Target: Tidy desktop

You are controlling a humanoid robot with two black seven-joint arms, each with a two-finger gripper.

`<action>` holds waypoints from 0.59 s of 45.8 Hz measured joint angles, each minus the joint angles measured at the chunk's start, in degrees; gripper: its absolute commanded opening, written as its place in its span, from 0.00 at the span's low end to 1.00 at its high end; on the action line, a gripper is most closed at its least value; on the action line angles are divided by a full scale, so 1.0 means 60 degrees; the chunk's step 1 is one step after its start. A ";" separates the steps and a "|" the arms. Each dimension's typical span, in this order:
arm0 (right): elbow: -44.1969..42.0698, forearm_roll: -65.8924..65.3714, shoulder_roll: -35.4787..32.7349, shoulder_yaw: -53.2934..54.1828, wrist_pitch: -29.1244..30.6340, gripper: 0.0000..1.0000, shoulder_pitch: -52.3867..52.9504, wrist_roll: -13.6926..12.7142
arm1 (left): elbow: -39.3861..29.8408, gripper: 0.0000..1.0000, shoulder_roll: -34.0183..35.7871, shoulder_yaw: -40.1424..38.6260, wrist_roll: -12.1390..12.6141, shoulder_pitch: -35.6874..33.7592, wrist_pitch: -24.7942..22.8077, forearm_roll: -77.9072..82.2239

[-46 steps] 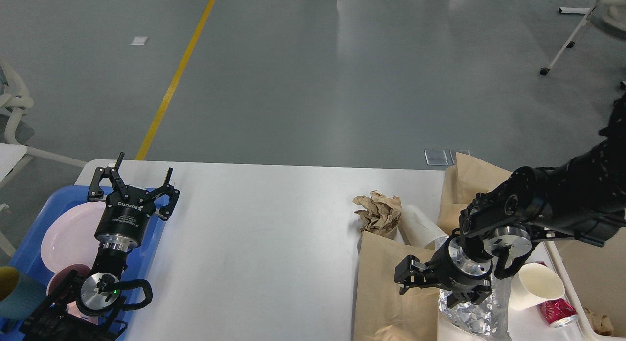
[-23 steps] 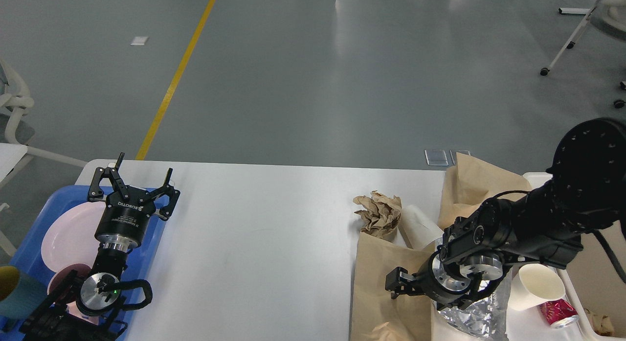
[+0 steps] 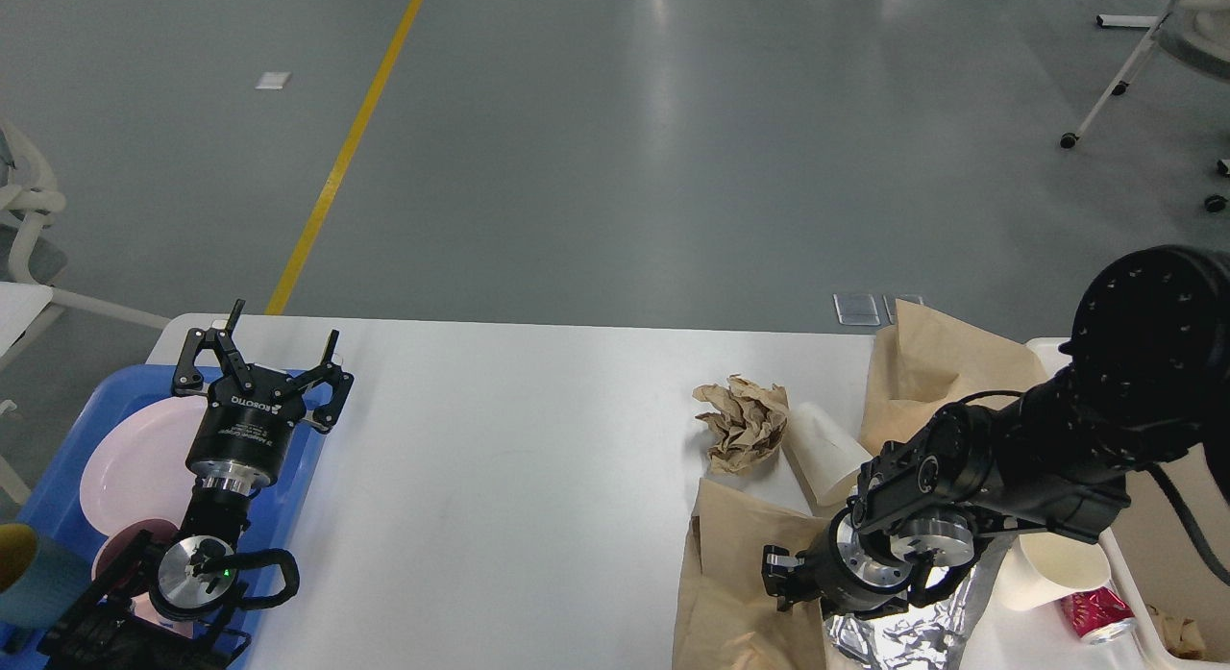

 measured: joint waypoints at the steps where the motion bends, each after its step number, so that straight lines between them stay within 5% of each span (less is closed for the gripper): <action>1: 0.0008 0.0000 -0.0019 0.0000 0.0002 0.00 0.0010 -0.0004 | 0.0000 0.96 0.0000 0.0000 0.0000 0.0000 0.0000 0.0000; 27: 0.0727 -0.0024 -0.0502 -0.0030 0.0382 0.00 0.0815 -0.0709 | 0.0000 0.96 0.0000 0.0000 0.0000 0.0000 0.0000 0.0000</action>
